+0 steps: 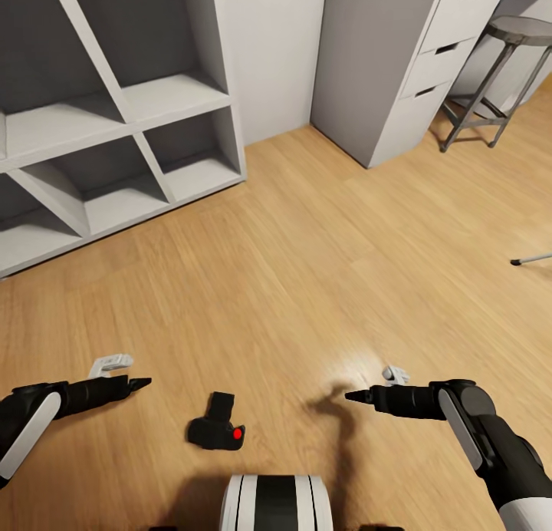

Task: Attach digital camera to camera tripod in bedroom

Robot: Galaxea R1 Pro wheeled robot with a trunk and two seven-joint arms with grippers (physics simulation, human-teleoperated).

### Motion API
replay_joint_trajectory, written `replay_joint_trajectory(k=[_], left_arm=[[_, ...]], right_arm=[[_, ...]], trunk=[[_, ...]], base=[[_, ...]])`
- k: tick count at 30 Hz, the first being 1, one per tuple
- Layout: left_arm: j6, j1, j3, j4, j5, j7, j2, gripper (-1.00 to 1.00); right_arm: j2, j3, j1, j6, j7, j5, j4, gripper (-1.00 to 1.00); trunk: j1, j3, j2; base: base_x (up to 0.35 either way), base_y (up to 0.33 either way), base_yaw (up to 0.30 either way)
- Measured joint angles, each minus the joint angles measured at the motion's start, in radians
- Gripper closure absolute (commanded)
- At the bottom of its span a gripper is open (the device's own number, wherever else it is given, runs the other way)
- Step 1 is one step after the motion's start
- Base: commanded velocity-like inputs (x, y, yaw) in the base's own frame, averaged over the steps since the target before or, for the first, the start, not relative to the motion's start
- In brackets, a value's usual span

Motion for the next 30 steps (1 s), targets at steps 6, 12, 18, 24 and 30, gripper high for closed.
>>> replay_joint_trajectory(k=[6,12,18,24,30], left_arm=[[0.0,0.0,-0.001,0.004,0.0,0.0,0.0,-1.0],[0.0,0.0,-0.001,0.003,0.0,0.0,0.0,-1.0],[0.001,0.0,-0.001,0.002,0.0,0.0,-0.001,-1.0],[0.002,0.0,-0.001,0.002,0.0,0.0,-0.001,-1.0],[0.002,0.0,-0.001,-0.003,0.0,-0.001,-0.002,-1.0]], right_arm=[[-0.001,-0.001,0.0,0.006,0.008,-0.004,-0.001,-1.0],[-0.001,-0.001,0.0,0.01,0.011,-0.007,-0.002,-1.0],[-0.002,-0.001,0.0,0.01,0.018,-0.008,-0.002,-1.0],[-0.002,-0.001,0.0,0.01,0.036,-0.01,-0.005,-1.0],[-0.021,-0.002,0.0,0.012,0.19,-0.009,-0.004,-1.0]], trunk=[[0.003,-0.023,-0.001],[0.005,-0.046,-0.003],[0.008,-0.07,-0.004],[0.011,-0.093,-0.006],[0.013,-0.116,-0.007]], base=[[0.0,0.0,0.0],[0.0,0.0,0.0],[0.0,0.0,0.0],[0.0,0.0,0.0],[0.0,0.0,0.0]])
